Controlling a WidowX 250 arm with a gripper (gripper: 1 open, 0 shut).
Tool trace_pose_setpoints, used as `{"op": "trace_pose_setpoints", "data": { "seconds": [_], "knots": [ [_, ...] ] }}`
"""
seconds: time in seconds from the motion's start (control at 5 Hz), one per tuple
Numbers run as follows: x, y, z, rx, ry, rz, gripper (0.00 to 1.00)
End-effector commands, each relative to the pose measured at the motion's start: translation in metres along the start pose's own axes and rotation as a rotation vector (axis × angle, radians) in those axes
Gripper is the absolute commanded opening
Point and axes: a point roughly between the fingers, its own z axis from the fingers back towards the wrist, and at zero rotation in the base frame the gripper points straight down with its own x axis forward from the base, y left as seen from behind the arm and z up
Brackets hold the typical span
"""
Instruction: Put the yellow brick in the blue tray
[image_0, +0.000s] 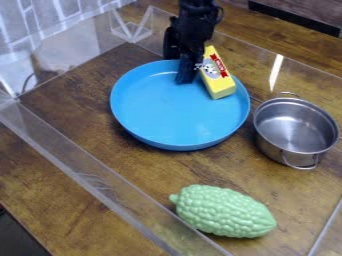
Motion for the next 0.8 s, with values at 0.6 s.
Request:
{"op": "trace_pose_setpoints", "data": {
  "seconds": [0.6],
  "knots": [
    [0.0105,0.0041,0.0338,0.06,-0.066,0.023,1.0]
  ]
}}
